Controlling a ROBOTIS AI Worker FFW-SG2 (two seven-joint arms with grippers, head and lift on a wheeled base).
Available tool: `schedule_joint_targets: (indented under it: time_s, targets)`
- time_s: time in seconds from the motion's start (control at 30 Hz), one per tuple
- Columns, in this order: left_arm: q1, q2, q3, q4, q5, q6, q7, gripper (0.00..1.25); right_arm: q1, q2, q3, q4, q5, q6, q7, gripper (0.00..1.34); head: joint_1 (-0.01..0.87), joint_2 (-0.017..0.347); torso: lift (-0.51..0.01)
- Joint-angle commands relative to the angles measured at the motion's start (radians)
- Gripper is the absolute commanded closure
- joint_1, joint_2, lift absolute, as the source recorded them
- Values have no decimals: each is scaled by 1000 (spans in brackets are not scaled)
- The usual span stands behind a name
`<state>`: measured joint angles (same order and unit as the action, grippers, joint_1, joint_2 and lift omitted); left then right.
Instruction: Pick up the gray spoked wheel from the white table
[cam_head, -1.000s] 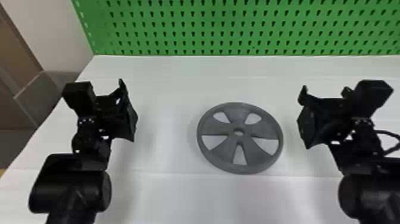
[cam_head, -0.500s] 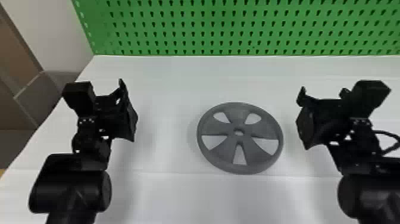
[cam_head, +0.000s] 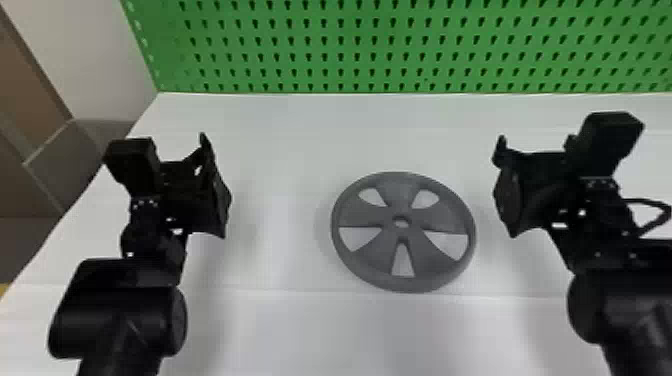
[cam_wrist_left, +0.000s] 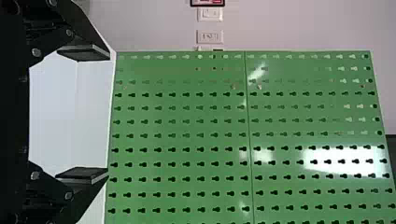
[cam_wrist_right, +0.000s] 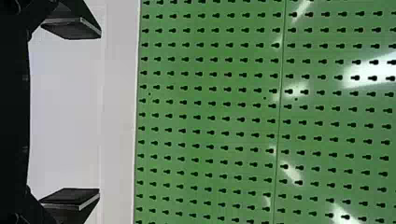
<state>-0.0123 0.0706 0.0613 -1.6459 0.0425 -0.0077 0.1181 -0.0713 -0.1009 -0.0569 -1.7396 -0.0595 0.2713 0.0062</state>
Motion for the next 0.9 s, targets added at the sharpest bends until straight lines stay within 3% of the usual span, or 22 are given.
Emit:
schedule_joint_targets:
  time_s: [0.0,0.13,0.2,0.53,0.6,0.77,0.87]
  targets:
    - [0,0,0,0,3,0,0,377,-22,7,3,-8,60,8,0,107,779,86,-93]
    - [2,0,0,0,3,0,0,377,-47,44,-6,-55,181,117,0,107,779,86,-93]
    - [2,0,0,0,3,0,0,377,-56,32,14,-60,216,135,0,107,779,86,-93]
    - [3,0,0,0,3,-1,0,397,-100,53,8,-101,231,272,0,107,779,86,-93]
    - [2,0,0,0,2,-1,0,421,-114,60,-11,-106,188,319,1,107,779,86,-93]
    - [-2,0,-3,0,0,-1,0,495,-122,49,-21,-121,202,279,6,107,779,86,-93]
    - [-3,0,-3,0,0,-1,0,490,-136,60,-37,-140,222,321,6,107,779,86,-93]
